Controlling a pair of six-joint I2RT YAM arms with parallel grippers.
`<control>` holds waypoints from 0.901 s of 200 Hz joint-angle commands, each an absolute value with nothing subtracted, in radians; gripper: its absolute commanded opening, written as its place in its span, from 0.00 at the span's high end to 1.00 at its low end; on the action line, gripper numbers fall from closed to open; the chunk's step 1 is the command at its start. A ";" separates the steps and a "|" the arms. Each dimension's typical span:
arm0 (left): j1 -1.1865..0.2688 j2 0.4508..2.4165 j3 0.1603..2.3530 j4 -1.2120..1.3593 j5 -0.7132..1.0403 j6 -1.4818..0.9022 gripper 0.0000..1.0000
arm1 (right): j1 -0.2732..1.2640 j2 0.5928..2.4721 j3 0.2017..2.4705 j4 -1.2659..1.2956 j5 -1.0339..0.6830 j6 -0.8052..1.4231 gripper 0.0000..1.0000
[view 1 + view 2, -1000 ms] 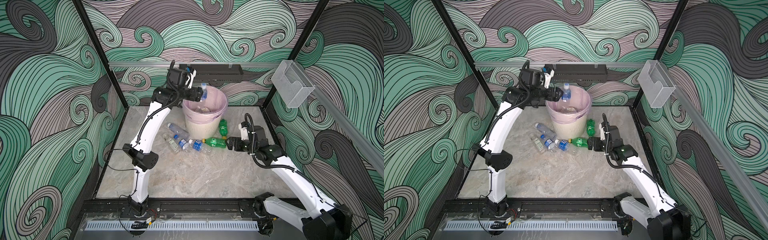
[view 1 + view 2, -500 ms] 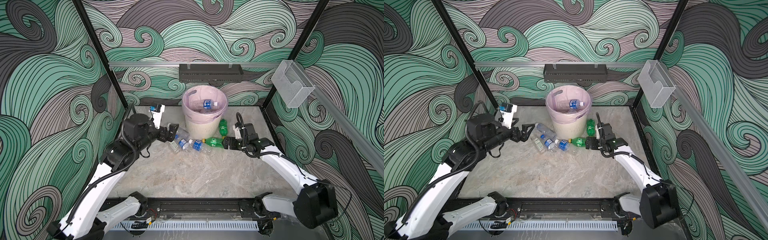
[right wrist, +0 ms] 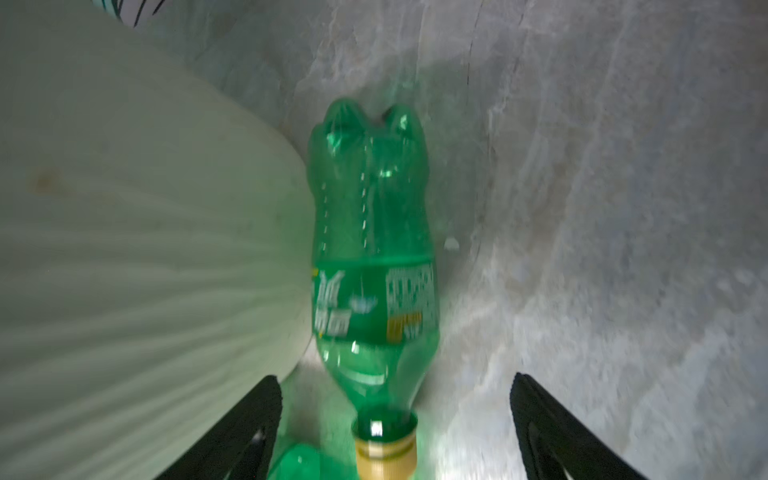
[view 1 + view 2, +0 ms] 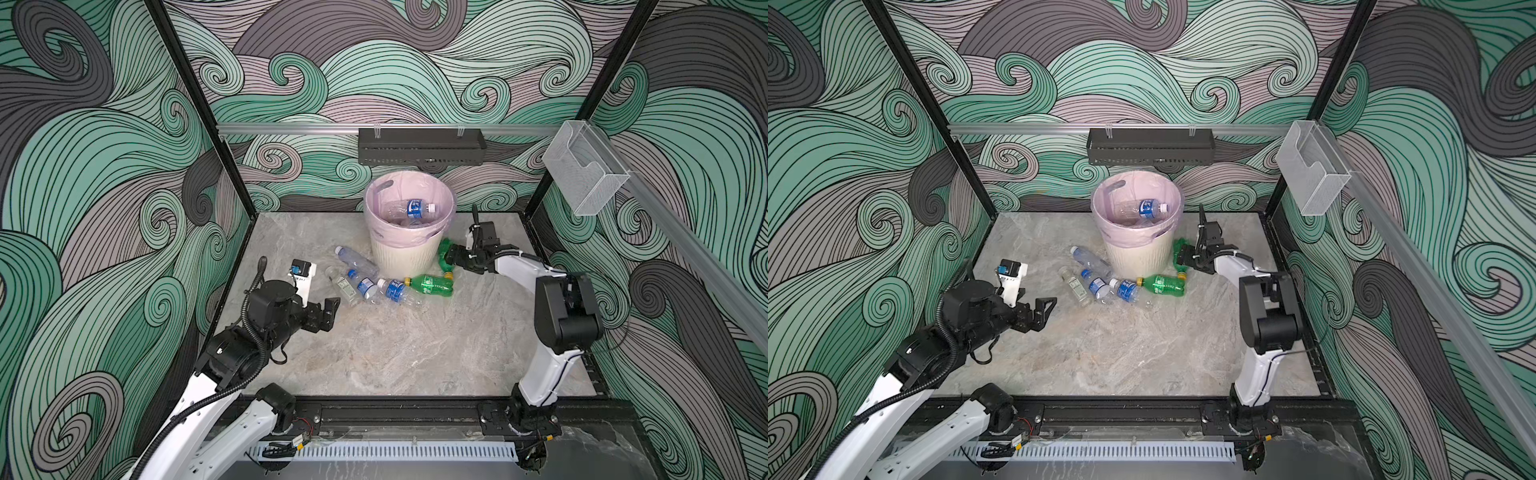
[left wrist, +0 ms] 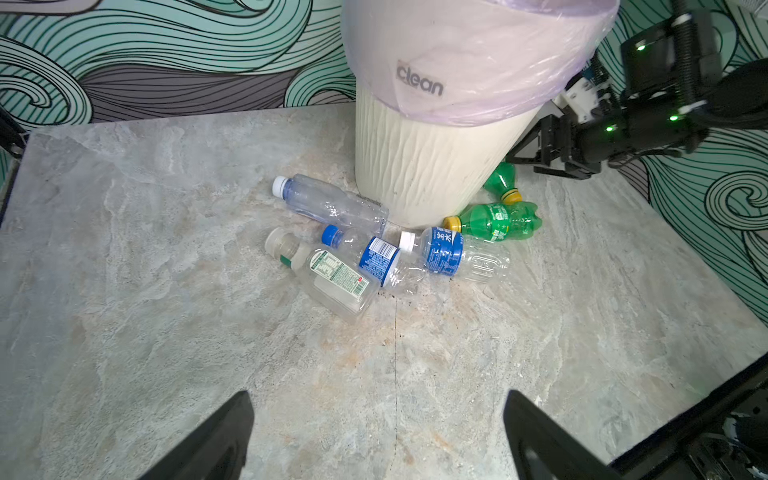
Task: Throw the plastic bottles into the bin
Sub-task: 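Grasp the green Sprite bottle beside the bin with the right gripper while the left withdraws, then lift the green Sprite bottle with the right gripper and drop it into the bin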
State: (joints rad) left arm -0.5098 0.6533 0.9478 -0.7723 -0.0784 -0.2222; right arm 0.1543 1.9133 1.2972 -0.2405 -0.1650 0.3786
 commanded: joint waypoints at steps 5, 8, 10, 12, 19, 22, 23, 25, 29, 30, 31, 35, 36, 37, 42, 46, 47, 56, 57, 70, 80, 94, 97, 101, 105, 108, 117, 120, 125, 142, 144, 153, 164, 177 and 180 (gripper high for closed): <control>-0.502 0.628 0.950 -0.837 -0.121 -0.246 0.04 | 0.157 2.008 1.410 -0.226 -0.217 0.370 0.13; -0.502 0.625 0.950 -0.839 -0.123 -0.247 0.04 | 0.158 2.021 1.423 -0.232 -0.216 0.368 0.13; -0.502 0.623 0.948 -0.839 -0.123 -0.248 0.04 | 0.158 2.029 1.433 -0.237 -0.214 0.367 0.13; -0.502 0.622 0.947 -0.839 -0.124 -0.249 0.04 | 0.156 2.038 1.442 -0.242 -0.212 0.366 0.13; -0.502 0.619 0.945 -0.842 -0.125 -0.253 0.04 | 0.156 2.066 1.471 -0.261 -0.205 0.360 0.13; -0.502 0.617 0.943 -0.843 -0.125 -0.254 0.04 | 0.156 2.077 1.481 -0.268 -0.202 0.357 0.13; -0.503 0.617 0.942 -0.843 -0.125 -0.254 0.04 | 0.156 2.080 1.485 -0.270 -0.201 0.357 0.13; -0.503 0.616 0.942 -0.844 -0.124 -0.256 0.04 | 0.156 2.088 1.490 -0.274 -0.199 0.356 0.13; -0.503 0.615 0.940 -0.843 -0.124 -0.256 0.04 | 0.154 2.100 1.500 -0.281 -0.195 0.356 0.13; -0.503 0.615 0.940 -0.843 -0.123 -0.256 0.04 | 0.154 2.102 1.503 -0.282 -0.194 0.355 0.13; -0.502 0.614 0.940 -0.844 -0.123 -0.257 0.04 | 0.155 2.105 1.505 -0.283 -0.194 0.355 0.13; -0.502 0.615 0.939 -0.844 -0.123 -0.258 0.04 | 0.154 2.115 1.512 -0.287 -0.191 0.354 0.14; -0.502 0.614 0.938 -0.845 -0.123 -0.258 0.04 | 0.153 2.116 1.513 -0.288 -0.191 0.354 0.14; -0.502 0.615 0.938 -0.845 -0.123 -0.258 0.05 | 0.152 2.118 1.513 -0.289 -0.189 0.354 0.14; -0.502 0.614 0.939 -0.846 -0.122 -0.259 0.05 | 0.152 2.128 1.518 -0.290 -0.187 0.353 0.15; -0.502 0.614 0.939 -0.847 -0.122 -0.260 0.05 | 0.153 2.134 1.519 -0.288 -0.185 0.352 0.17; -0.502 0.614 0.939 -0.847 -0.122 -0.260 0.05 | 0.153 2.135 1.519 -0.287 -0.185 0.352 0.17; -0.502 0.616 0.937 -0.847 -0.120 -0.259 0.05 | 0.152 2.143 1.517 -0.285 -0.178 0.347 0.22; -0.502 0.616 0.936 -0.847 -0.120 -0.258 0.05 | 0.152 2.144 1.516 -0.285 -0.177 0.345 0.22; -0.502 0.618 0.935 -0.845 -0.121 -0.257 0.05 | 0.150 2.154 1.512 -0.288 -0.167 0.341 0.26; -0.502 0.623 0.935 -0.845 -0.120 -0.255 0.05 | 0.149 2.156 1.504 -0.288 -0.161 0.341 0.28; -0.502 0.633 0.934 -0.841 -0.120 -0.253 0.05 | 0.145 2.154 1.490 -0.288 -0.159 0.335 0.30; -0.502 0.634 0.936 -0.839 -0.120 -0.253 0.05 | 0.146 2.155 1.486 -0.287 -0.159 0.333 0.31; -0.503 0.638 0.934 -0.837 -0.120 -0.253 0.05 | 0.145 2.153 1.481 -0.288 -0.157 0.331 0.31; -0.502 0.642 0.933 -0.835 -0.118 -0.253 0.05 | 0.145 2.153 1.477 -0.288 -0.155 0.329 0.32; -0.502 0.645 0.933 -0.833 -0.118 -0.253 0.05 | 0.144 2.151 1.474 -0.288 -0.155 0.327 0.33; -0.502 0.653 0.931 -0.828 -0.116 -0.253 0.05 | 0.141 2.144 1.461 -0.288 -0.152 0.324 0.37; -0.502 0.656 0.932 -0.827 -0.115 -0.253 0.05 | 0.141 2.141 1.456 -0.287 -0.151 0.323 0.38; -0.502 0.661 0.933 -0.824 -0.114 -0.253 0.05 | 0.140 2.134 1.447 -0.286 -0.152 0.321 0.41; -0.502 0.677 0.933 -0.812 -0.107 -0.252 0.05 | 0.138 2.092 1.403 -0.279 -0.140 0.307 0.47; -0.502 0.678 0.933 -0.811 -0.107 -0.252 0.05 | 0.138 2.086 1.397 -0.279 -0.136 0.306 0.47; -0.502 0.685 0.930 -0.803 -0.108 -0.252 0.05 | 0.137 2.053 1.373 -0.283 -0.123 0.300 0.47; -0.503 0.692 0.927 -0.791 -0.110 -0.252 0.05 | 0.134 2.006 1.337 -0.280 -0.126 0.300 0.47; -0.502 0.698 0.921 -0.776 -0.119 -0.253 0.05 | 0.129 1.940 1.295 -0.285 -0.117 0.293 0.48; -0.502 0.699 0.918 -0.771 -0.120 -0.253 0.05 | 0.128 1.924 1.287 -0.287 -0.115 0.292 0.49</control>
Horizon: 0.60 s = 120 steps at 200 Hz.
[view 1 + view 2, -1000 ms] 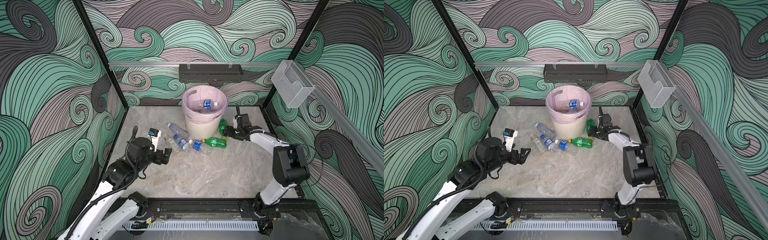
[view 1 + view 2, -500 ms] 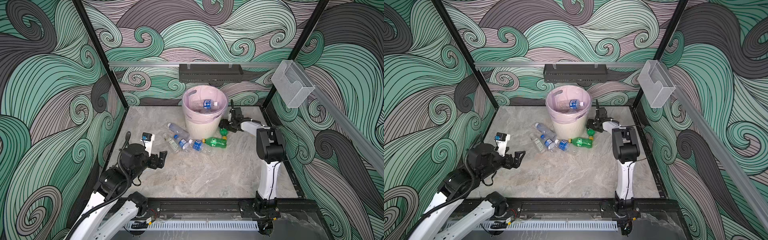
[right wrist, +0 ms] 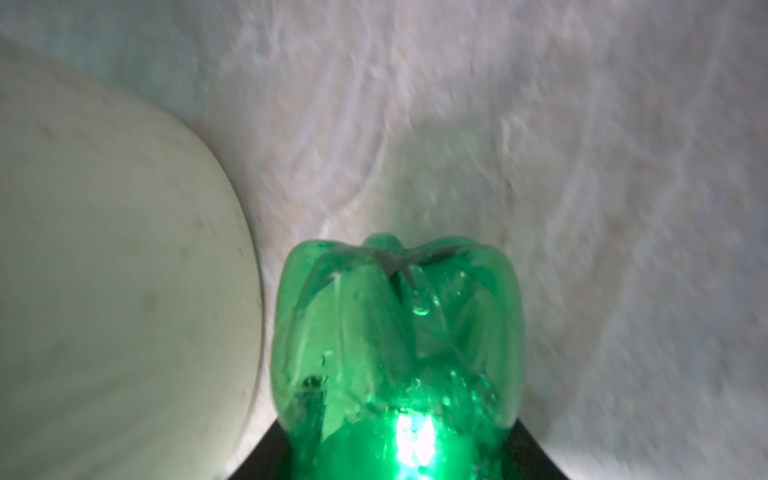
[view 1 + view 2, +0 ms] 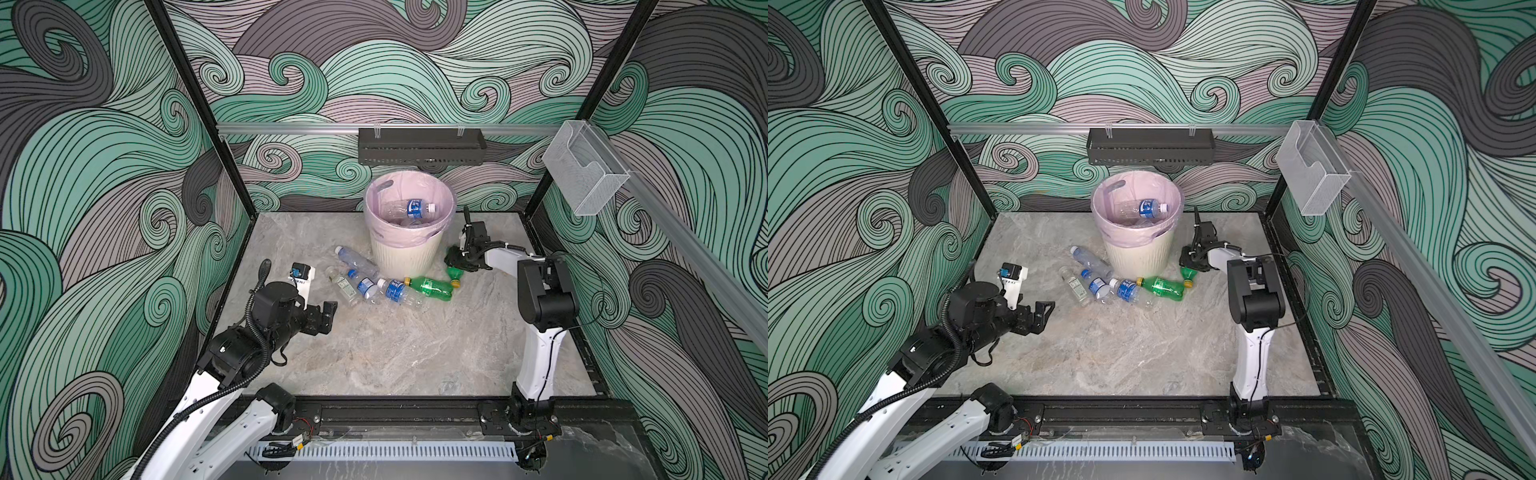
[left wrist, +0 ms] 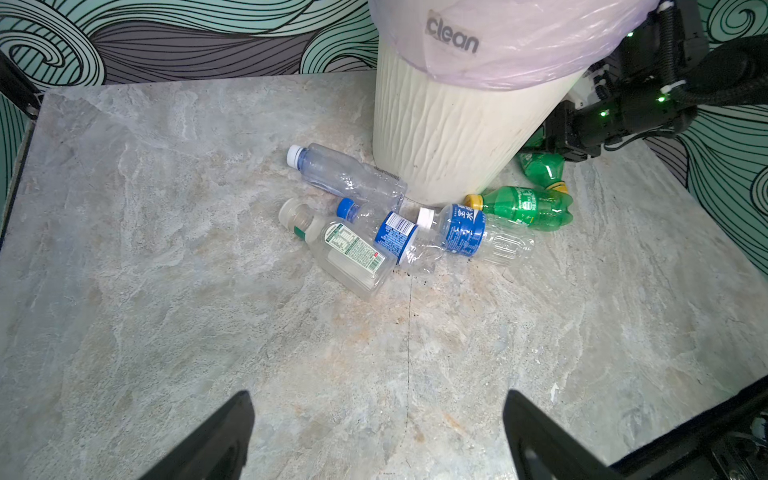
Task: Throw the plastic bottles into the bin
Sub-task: 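Lift the green Sprite bottle with the right gripper and drop it into the bin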
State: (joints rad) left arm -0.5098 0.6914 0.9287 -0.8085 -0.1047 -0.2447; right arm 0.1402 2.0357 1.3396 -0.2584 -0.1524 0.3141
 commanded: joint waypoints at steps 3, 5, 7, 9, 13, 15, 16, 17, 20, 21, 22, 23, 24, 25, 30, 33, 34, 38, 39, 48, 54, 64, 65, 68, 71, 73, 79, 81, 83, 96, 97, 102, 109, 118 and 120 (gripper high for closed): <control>-0.502 0.698 0.915 -0.764 -0.122 -0.254 0.05 | 0.127 1.908 1.279 -0.290 -0.115 0.291 0.49; -0.502 0.699 0.913 -0.759 -0.122 -0.255 0.05 | 0.126 1.898 1.273 -0.292 -0.114 0.290 0.49; -0.502 0.699 0.910 -0.754 -0.123 -0.255 0.05 | 0.126 1.886 1.267 -0.293 -0.113 0.290 0.49; -0.502 0.698 0.905 -0.749 -0.124 -0.255 0.05 | 0.125 1.874 1.261 -0.295 -0.113 0.290 0.50; -0.503 0.696 0.898 -0.739 -0.129 -0.257 0.05 | 0.124 1.853 1.252 -0.297 -0.113 0.290 0.50; -0.502 0.695 0.896 -0.734 -0.132 -0.258 0.05 | 0.124 1.842 1.245 -0.299 -0.112 0.290 0.50; -0.502 0.695 0.893 -0.731 -0.133 -0.258 0.05 | 0.123 1.836 1.242 -0.299 -0.112 0.290 0.50; -0.502 0.695 0.892 -0.729 -0.135 -0.259 0.05 | 0.123 1.830 1.239 -0.300 -0.113 0.290 0.50; -0.502 0.694 0.886 -0.723 -0.140 -0.262 0.05 | 0.123 1.814 1.231 -0.303 -0.112 0.291 0.50; -0.502 0.694 0.885 -0.720 -0.142 -0.263 0.05 | 0.123 1.808 1.229 -0.303 -0.111 0.291 0.50; -0.502 0.695 0.883 -0.719 -0.144 -0.263 0.05 | 0.123 1.802 1.227 -0.304 -0.112 0.291 0.50; -0.502 0.695 0.882 -0.717 -0.146 -0.264 0.05 | 0.123 1.796 1.225 -0.306 -0.112 0.291 0.50; -0.502 0.694 0.881 -0.715 -0.147 -0.266 0.05 | 0.122 1.791 1.222 -0.306 -0.112 0.291 0.50; -0.502 0.694 0.880 -0.713 -0.149 -0.267 0.05 | 0.122 1.785 1.220 -0.307 -0.114 0.291 0.50; -0.502 0.695 0.873 -0.706 -0.158 -0.271 0.05 | 0.122 1.753 1.208 -0.311 -0.116 0.293 0.50; -0.502 0.696 0.870 -0.704 -0.165 -0.275 0.05 | 0.122 1.736 1.201 -0.315 -0.120 0.294 0.50; -0.502 0.697 0.870 -0.704 -0.167 -0.276 0.05 | 0.122 1.730 1.198 -0.316 -0.120 0.293 0.50; -0.502 0.700 0.866 -0.701 -0.179 -0.279 0.05 | 0.122 1.710 1.190 -0.321 -0.127 0.294 0.51; -0.502 0.701 0.866 -0.700 -0.181 -0.280 0.05 | 0.122 1.705 1.187 -0.322 -0.128 0.294 0.51; -0.502 0.710 0.861 -0.696 -0.195 -0.286 0.05 | 0.124 1.655 1.164 -0.332 -0.140 0.296 0.51; -0.502 0.718 0.860 -0.696 -0.201 -0.288 0.05 | 0.124 1.619 1.147 -0.333 -0.151 0.298 0.50; -0.502 0.734 0.860 -0.693 -0.207 -0.290 0.05 | 0.124 1.558 1.116 -0.335 -0.173 0.296 0.50; -0.501 0.737 0.861 -0.693 -0.207 -0.291 0.05 | 0.124 1.552 1.113 -0.336 -0.176 0.296 0.50; -0.501 0.742 0.861 -0.693 -0.208 -0.291 0.05 | 0.124 1.534 1.103 -0.337 -0.182 0.294 0.50; -0.501 0.748 0.862 -0.693 -0.209 -0.291 0.05 | 0.124 1.517 1.094 -0.339 -0.189 0.292 0.50; -0.501 0.750 0.862 -0.692 -0.209 -0.291 0.05 | 0.125 1.505 1.089 -0.340 -0.194 0.291 0.51; -0.502 0.759 0.861 -0.690 -0.209 -0.294 0.05 | 0.126 1.471 1.072 -0.343 -0.207 0.286 0.51; -0.502 0.762 0.861 -0.688 -0.209 -0.294 0.05 | 0.126 1.457 1.066 -0.345 -0.212 0.285 0.51; -0.502 0.765 0.859 -0.687 -0.209 -0.294 0.05 | 0.127 1.443 1.060 -0.346 -0.216 0.284 0.51; -0.500 0.786 0.856 -0.667 -0.203 -0.296 0.05 | 0.132 1.362 1.018 -0.354 -0.249 0.278 0.51; -0.500 0.787 0.855 -0.665 -0.203 -0.296 0.05 | 0.132 1.356 1.014 -0.354 -0.250 0.278 0.51; -0.500 0.795 0.852 -0.656 -0.200 -0.295 0.05 | 0.136 1.324 0.994 -0.354 -0.259 0.276 0.51; -0.500 0.808 0.849 -0.643 -0.193 -0.296 0.05 | 0.141 1.277 0.964 -0.354 -0.270 0.277 0.51; -0.500 0.826 0.847 -0.629 -0.186 -0.296 0.05 | 0.146 1.218 0.922 -0.351 -0.281 0.281 0.51; -0.500 0.830 0.847 -0.624 -0.185 -0.297 0.05 | 0.149 1.206 0.913 -0.350 -0.281 0.282 0.51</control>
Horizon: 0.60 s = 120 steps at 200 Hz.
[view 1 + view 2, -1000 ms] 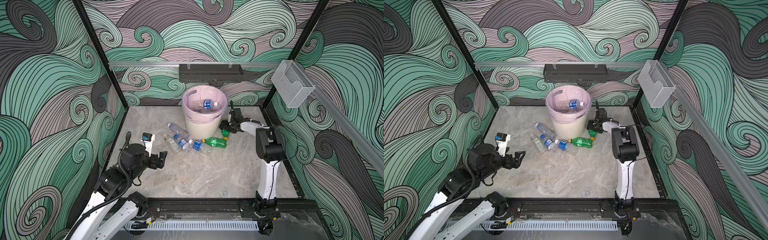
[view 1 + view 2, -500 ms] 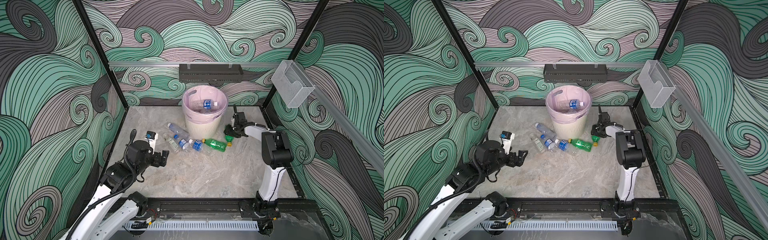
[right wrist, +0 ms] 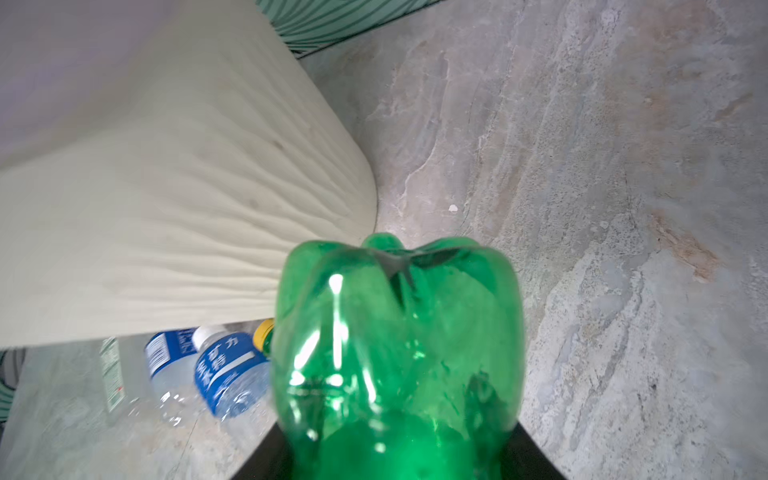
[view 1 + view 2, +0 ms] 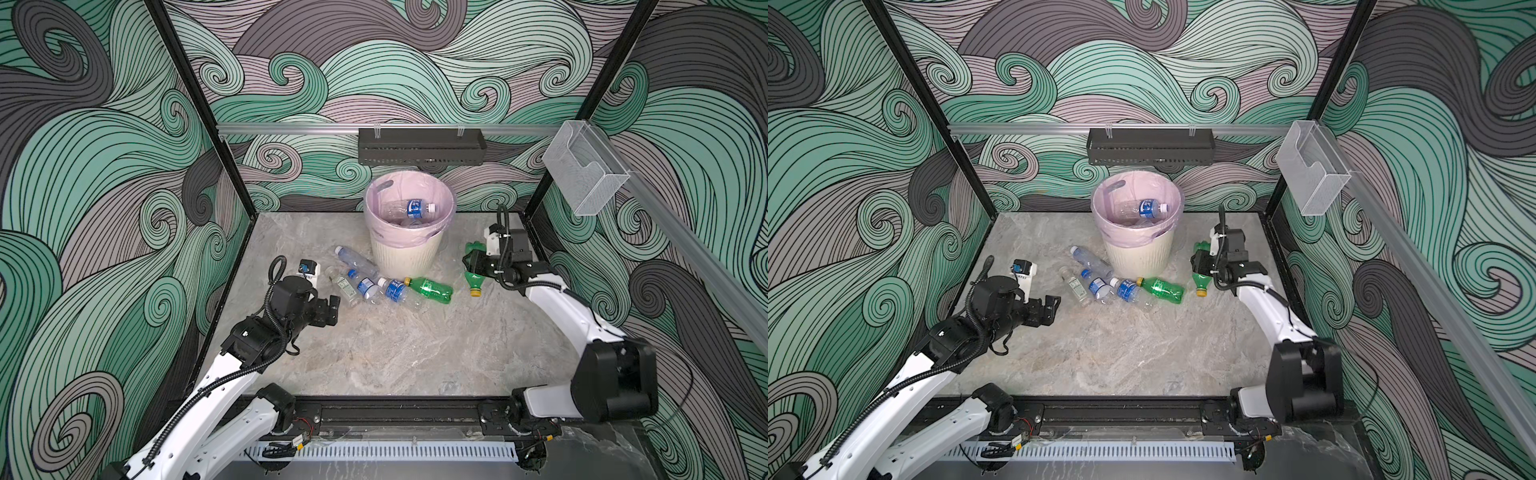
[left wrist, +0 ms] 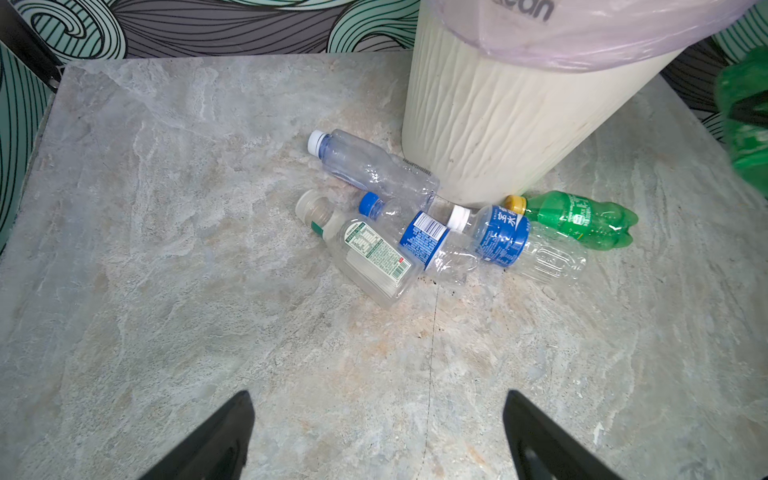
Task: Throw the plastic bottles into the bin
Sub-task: 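Lift the green Sprite bottle with the right gripper and drop it into the bin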
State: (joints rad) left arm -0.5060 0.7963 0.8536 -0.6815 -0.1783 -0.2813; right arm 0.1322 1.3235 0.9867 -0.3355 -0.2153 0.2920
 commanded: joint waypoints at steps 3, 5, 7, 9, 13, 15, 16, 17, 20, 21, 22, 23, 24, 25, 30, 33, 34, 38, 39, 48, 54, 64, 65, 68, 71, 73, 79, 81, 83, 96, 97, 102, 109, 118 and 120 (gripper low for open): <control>-0.500 0.836 0.848 -0.621 -0.182 -0.297 0.05 | 0.151 1.186 0.899 -0.347 -0.284 0.284 0.51; -0.501 0.840 0.848 -0.617 -0.181 -0.298 0.05 | 0.152 1.173 0.888 -0.345 -0.286 0.286 0.51; -0.501 0.845 0.848 -0.614 -0.181 -0.299 0.05 | 0.153 1.160 0.878 -0.342 -0.289 0.287 0.51; -0.501 0.849 0.849 -0.611 -0.179 -0.299 0.05 | 0.155 1.148 0.868 -0.338 -0.290 0.288 0.51; -0.501 0.858 0.850 -0.606 -0.177 -0.301 0.05 | 0.159 1.124 0.847 -0.331 -0.295 0.291 0.51; -0.500 0.863 0.850 -0.602 -0.175 -0.302 0.05 | 0.161 1.111 0.838 -0.328 -0.296 0.292 0.51; -0.499 0.865 0.851 -0.601 -0.173 -0.302 0.05 | 0.162 1.105 0.832 -0.327 -0.297 0.293 0.51; -0.499 0.866 0.851 -0.599 -0.173 -0.301 0.05 | 0.162 1.099 0.827 -0.324 -0.297 0.294 0.51; -0.499 0.873 0.853 -0.595 -0.171 -0.302 0.05 | 0.166 1.081 0.814 -0.319 -0.299 0.294 0.51; -0.499 0.875 0.854 -0.594 -0.169 -0.302 0.05 | 0.167 1.075 0.809 -0.318 -0.299 0.295 0.51; -0.499 0.878 0.854 -0.593 -0.167 -0.301 0.05 | 0.168 1.069 0.804 -0.316 -0.301 0.296 0.51; -0.500 0.880 0.854 -0.591 -0.166 -0.302 0.05 | 0.168 1.063 0.799 -0.314 -0.301 0.295 0.51; -0.500 0.883 0.855 -0.589 -0.165 -0.302 0.05 | 0.169 1.057 0.797 -0.313 -0.300 0.296 0.51; -0.499 0.885 0.856 -0.588 -0.165 -0.303 0.05 | 0.170 1.054 0.791 -0.311 -0.300 0.297 0.51; -0.499 0.895 0.858 -0.580 -0.158 -0.303 0.05 | 0.174 1.024 0.775 -0.307 -0.302 0.299 0.51; -0.499 0.901 0.859 -0.577 -0.156 -0.304 0.05 | 0.177 1.009 0.764 -0.305 -0.304 0.299 0.51; -0.499 0.904 0.860 -0.576 -0.155 -0.304 0.05 | 0.177 1.007 0.762 -0.304 -0.305 0.300 0.51; -0.499 0.912 0.863 -0.572 -0.150 -0.304 0.05 | 0.180 0.986 0.752 -0.303 -0.308 0.300 0.51; -0.499 0.915 0.864 -0.571 -0.148 -0.304 0.05 | 0.181 0.981 0.750 -0.303 -0.309 0.300 0.51; -0.499 0.932 0.870 -0.568 -0.142 -0.306 0.05 | 0.185 0.948 0.741 -0.305 -0.318 0.302 0.52; -0.500 0.942 0.874 -0.566 -0.140 -0.307 0.05 | 0.189 0.933 0.746 -0.309 -0.323 0.304 0.52; -0.499 0.952 0.877 -0.562 -0.140 -0.312 0.05 | 0.190 0.924 0.775 -0.326 -0.347 0.321 0.52; -0.499 0.954 0.877 -0.562 -0.140 -0.313 0.05 | 0.190 0.925 0.782 -0.328 -0.350 0.323 0.52; -0.499 0.957 0.877 -0.560 -0.141 -0.316 0.05 | 0.191 0.927 0.800 -0.335 -0.361 0.328 0.52; -0.500 0.959 0.877 -0.558 -0.141 -0.317 0.05 | 0.194 0.932 0.822 -0.345 -0.372 0.333 0.52; -0.499 0.960 0.877 -0.557 -0.141 -0.319 0.05 | 0.194 0.936 0.838 -0.351 -0.380 0.335 0.52; -0.499 0.964 0.877 -0.554 -0.141 -0.324 0.05 | 0.203 0.950 0.886 -0.380 -0.396 0.339 0.52; -0.500 0.966 0.877 -0.554 -0.141 -0.326 0.05 | 0.206 0.955 0.904 -0.389 -0.399 0.340 0.52; -0.499 0.967 0.877 -0.553 -0.140 -0.328 0.05 | 0.210 0.961 0.922 -0.395 -0.401 0.342 0.52; -0.499 0.973 0.878 -0.548 -0.140 -0.337 0.05 | 0.239 1.013 1.043 -0.422 -0.408 0.335 0.52; -0.499 0.974 0.878 -0.548 -0.140 -0.338 0.05 | 0.242 1.020 1.054 -0.424 -0.409 0.334 0.52; -0.499 0.976 0.877 -0.545 -0.140 -0.341 0.05 | 0.250 1.054 1.107 -0.433 -0.417 0.327 0.51; -0.499 0.977 0.878 -0.544 -0.142 -0.345 0.05 | 0.262 1.111 1.189 -0.449 -0.420 0.321 0.51; -0.499 0.979 0.876 -0.544 -0.146 -0.350 0.05 | 0.276 1.200 1.299 -0.446 -0.426 0.323 0.53; -0.499 0.979 0.876 -0.545 -0.146 -0.351 0.05 | 0.278 1.222 1.318 -0.442 -0.428 0.324 0.53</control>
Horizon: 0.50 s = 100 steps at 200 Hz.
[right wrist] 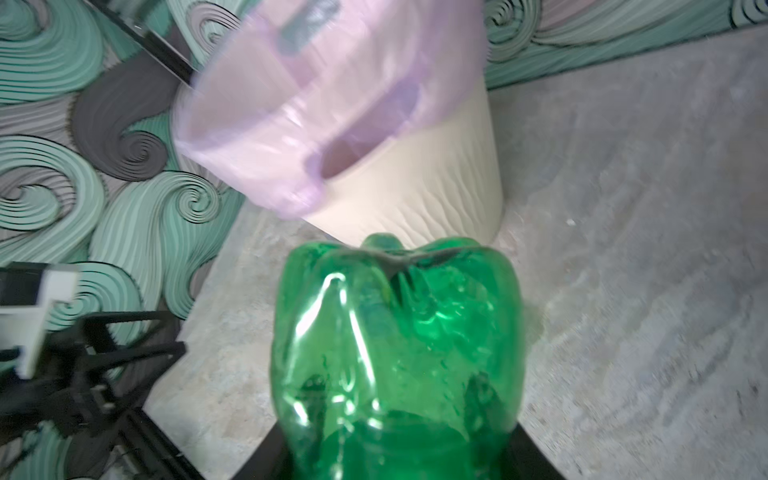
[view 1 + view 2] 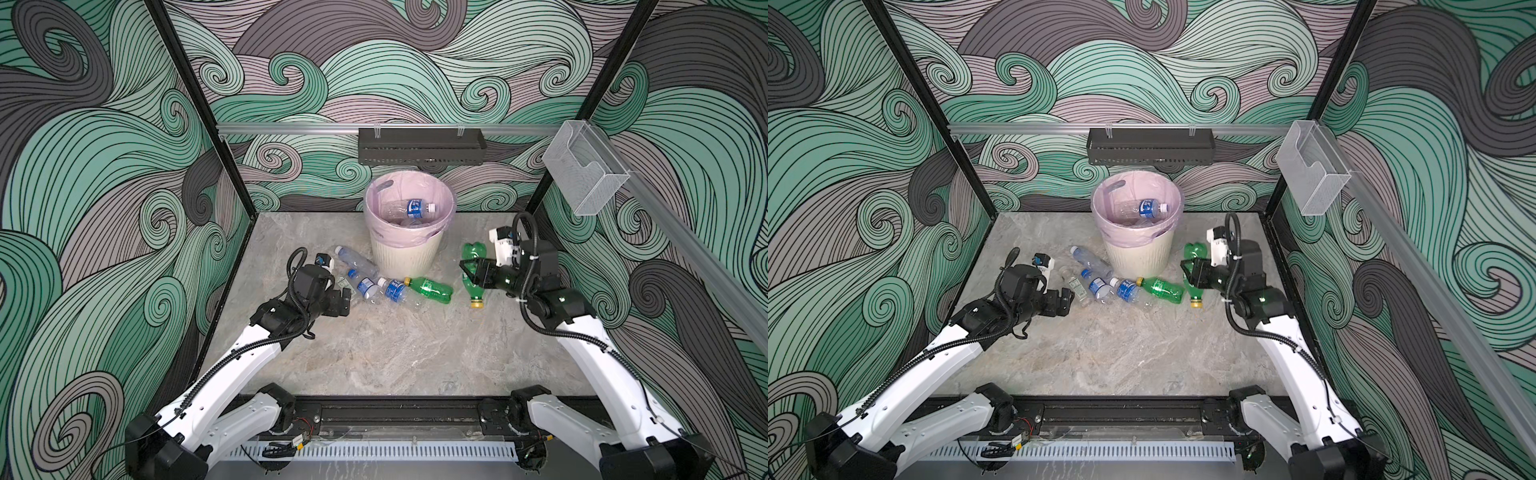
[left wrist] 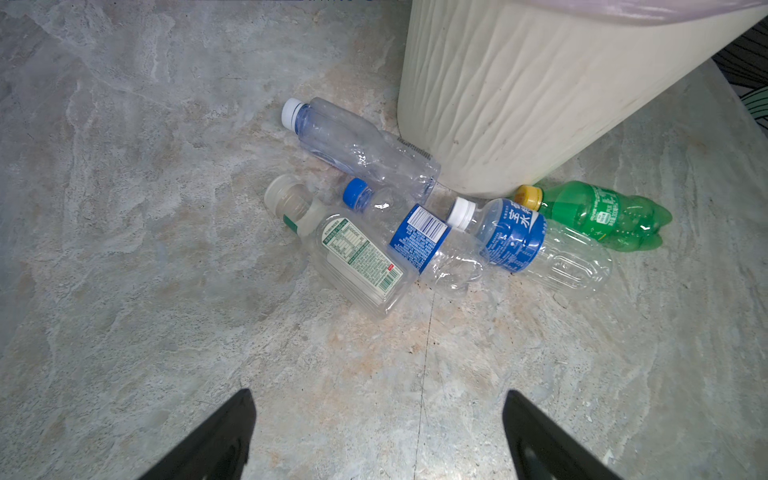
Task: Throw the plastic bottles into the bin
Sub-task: 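Lift the green Sprite bottle with the right gripper and drop it into the bin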
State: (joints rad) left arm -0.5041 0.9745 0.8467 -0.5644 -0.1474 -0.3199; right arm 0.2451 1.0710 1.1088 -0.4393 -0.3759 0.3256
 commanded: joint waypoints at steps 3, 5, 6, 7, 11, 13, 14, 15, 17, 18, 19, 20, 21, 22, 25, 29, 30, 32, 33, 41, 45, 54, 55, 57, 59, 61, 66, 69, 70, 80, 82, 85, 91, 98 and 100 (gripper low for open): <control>-0.499 0.979 0.877 -0.544 -0.146 -0.353 0.05 | 0.282 1.255 1.363 -0.440 -0.433 0.328 0.53; -0.499 0.979 0.877 -0.543 -0.146 -0.353 0.05 | 0.283 1.282 1.393 -0.439 -0.435 0.332 0.53; -0.500 0.979 0.876 -0.543 -0.146 -0.353 0.05 | 0.284 1.295 1.409 -0.439 -0.435 0.333 0.53; -0.499 0.979 0.876 -0.542 -0.146 -0.354 0.05 | 0.285 1.309 1.425 -0.441 -0.438 0.337 0.53; -0.499 0.979 0.874 -0.540 -0.148 -0.355 0.05 | 0.288 1.362 1.491 -0.443 -0.445 0.348 0.53; -0.500 0.979 0.874 -0.538 -0.149 -0.354 0.05 | 0.289 1.391 1.528 -0.447 -0.449 0.355 0.53; -0.499 0.979 0.873 -0.537 -0.149 -0.355 0.05 | 0.290 1.405 1.546 -0.449 -0.451 0.358 0.53; -0.499 0.979 0.872 -0.535 -0.150 -0.356 0.05 | 0.290 1.418 1.565 -0.450 -0.452 0.362 0.53; -0.499 0.978 0.871 -0.532 -0.153 -0.358 0.05 | 0.291 1.443 1.605 -0.458 -0.456 0.367 0.53; -0.500 0.978 0.870 -0.529 -0.155 -0.359 0.05 | 0.291 1.460 1.625 -0.462 -0.457 0.370 0.53; -0.499 0.979 0.869 -0.526 -0.156 -0.359 0.05 | 0.291 1.469 1.646 -0.467 -0.460 0.373 0.53; -0.500 0.979 0.868 -0.523 -0.156 -0.360 0.05 | 0.291 1.488 1.656 -0.471 -0.461 0.376 0.53; -0.500 0.979 0.867 -0.519 -0.157 -0.360 0.05 | 0.292 1.503 1.682 -0.477 -0.462 0.378 0.52; -0.500 0.979 0.865 -0.516 -0.158 -0.360 0.05 | 0.293 1.519 1.706 -0.481 -0.463 0.381 0.51; -0.500 0.981 0.860 -0.503 -0.161 -0.359 0.05 | 0.294 1.564 1.773 -0.497 -0.464 0.386 0.48; -0.500 0.983 0.854 -0.487 -0.165 -0.360 0.05 | 0.295 1.621 1.861 -0.526 -0.462 0.389 0.40; -0.500 0.983 0.853 -0.484 -0.166 -0.360 0.05 | 0.296 1.636 1.882 -0.534 -0.459 0.390 0.37; -0.499 0.987 0.853 -0.477 -0.167 -0.360 0.04 | 0.297 1.664 1.926 -0.548 -0.454 0.391 0.33; -0.499 0.989 0.853 -0.474 -0.168 -0.360 0.04 | 0.297 1.678 1.948 -0.561 -0.452 0.390 0.30; -0.500 1.005 0.859 -0.463 -0.172 -0.368 0.04 | 0.301 1.779 2.108 -0.631 -0.429 0.385 0.18; -0.498 1.016 0.866 -0.463 -0.175 -0.373 0.04 | 0.302 1.823 2.181 -0.665 -0.423 0.378 0.13; -0.498 1.043 0.886 -0.476 -0.183 -0.386 0.04 | 0.305 1.895 2.304 -0.731 -0.410 0.369 0.07; -0.497 1.046 0.889 -0.478 -0.183 -0.388 0.04 | 0.306 1.900 2.313 -0.737 -0.408 0.369 0.07; -0.497 1.052 0.893 -0.482 -0.184 -0.390 0.04 | 0.306 1.910 2.330 -0.746 -0.407 0.368 0.06; -0.498 1.057 0.898 -0.487 -0.185 -0.394 0.04 | 0.306 1.917 2.343 -0.751 -0.405 0.366 0.05; -0.498 1.062 0.902 -0.493 -0.186 -0.397 0.04 | 0.307 1.922 2.351 -0.756 -0.405 0.365 0.05; -0.497 1.073 0.912 -0.506 -0.186 -0.407 0.04 | 0.308 1.925 2.357 -0.761 -0.404 0.360 0.01; -0.497 1.078 0.917 -0.515 -0.186 -0.410 0.04 | 0.309 1.922 2.353 -0.759 -0.402 0.355 0.01; -0.497 1.080 0.919 -0.518 -0.185 -0.411 0.04 | 0.310 1.920 2.350 -0.759 -0.401 0.354 0.01; -0.498 1.091 0.925 -0.536 -0.184 -0.416 0.04 | 0.313 1.888 2.304 -0.745 -0.389 0.339 0.01; -0.497 1.093 0.924 -0.537 -0.184 -0.416 0.04 | 0.314 1.878 2.290 -0.739 -0.386 0.336 0.01; -0.498 1.094 0.921 -0.536 -0.184 -0.416 0.04 | 0.314 1.862 2.269 -0.733 -0.384 0.330 0.01; -0.498 1.096 0.914 -0.532 -0.185 -0.416 0.04 | 0.313 1.824 2.217 -0.715 -0.377 0.323 0.00; -0.497 1.097 0.903 -0.520 -0.188 -0.415 0.04 | 0.314 1.769 2.143 -0.680 -0.368 0.315 0.00; -0.497 1.097 0.899 -0.517 -0.189 -0.413 0.04 | 0.314 1.752 2.126 -0.669 -0.367 0.313 0.00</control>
State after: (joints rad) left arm -0.5037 1.0977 0.8791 -0.5079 -0.1646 -0.3870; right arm 0.3054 1.9152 2.2372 -0.6647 -0.3977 0.3504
